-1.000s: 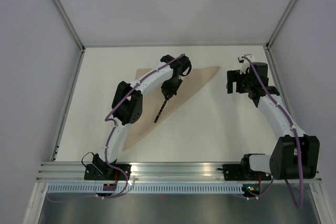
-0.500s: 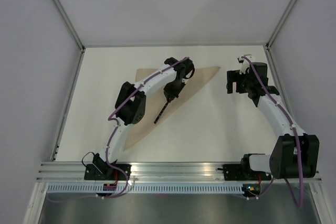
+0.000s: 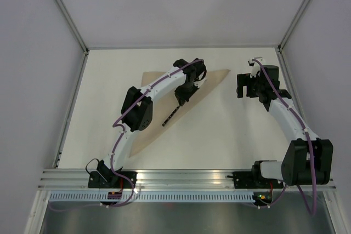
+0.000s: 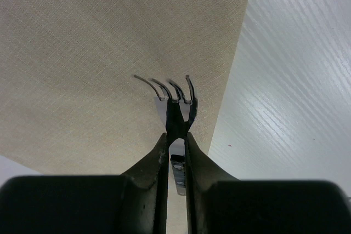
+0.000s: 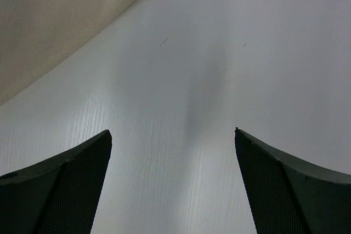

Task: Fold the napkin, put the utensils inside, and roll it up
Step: Place the utensil onto the napkin

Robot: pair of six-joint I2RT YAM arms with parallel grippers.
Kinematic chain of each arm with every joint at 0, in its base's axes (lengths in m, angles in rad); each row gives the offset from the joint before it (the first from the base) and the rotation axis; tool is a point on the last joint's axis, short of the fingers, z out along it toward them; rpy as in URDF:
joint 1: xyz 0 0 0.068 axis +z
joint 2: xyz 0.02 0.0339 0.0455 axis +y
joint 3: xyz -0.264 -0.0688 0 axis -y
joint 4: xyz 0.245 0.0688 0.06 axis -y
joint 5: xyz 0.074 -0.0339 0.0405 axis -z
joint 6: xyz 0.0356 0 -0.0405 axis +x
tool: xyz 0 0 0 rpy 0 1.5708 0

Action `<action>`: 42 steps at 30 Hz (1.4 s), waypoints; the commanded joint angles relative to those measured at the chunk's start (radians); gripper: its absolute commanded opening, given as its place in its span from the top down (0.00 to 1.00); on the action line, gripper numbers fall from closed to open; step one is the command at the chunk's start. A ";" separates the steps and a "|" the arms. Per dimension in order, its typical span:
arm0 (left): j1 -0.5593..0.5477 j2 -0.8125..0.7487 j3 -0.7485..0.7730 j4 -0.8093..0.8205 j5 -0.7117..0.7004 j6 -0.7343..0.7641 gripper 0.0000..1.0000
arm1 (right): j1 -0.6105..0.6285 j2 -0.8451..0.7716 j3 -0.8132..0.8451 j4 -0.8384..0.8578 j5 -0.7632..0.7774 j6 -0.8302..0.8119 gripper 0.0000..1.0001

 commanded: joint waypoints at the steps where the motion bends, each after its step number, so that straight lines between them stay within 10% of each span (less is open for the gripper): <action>1: -0.008 -0.015 0.050 -0.007 0.036 0.083 0.97 | -0.003 0.009 0.016 0.011 0.023 -0.009 0.02; 27: -0.025 0.107 0.134 0.036 0.030 0.139 0.87 | -0.003 0.029 0.024 0.009 0.032 -0.016 0.02; 42: -0.026 0.071 0.140 0.065 0.021 0.114 0.52 | -0.003 0.033 0.024 0.008 0.032 -0.016 0.02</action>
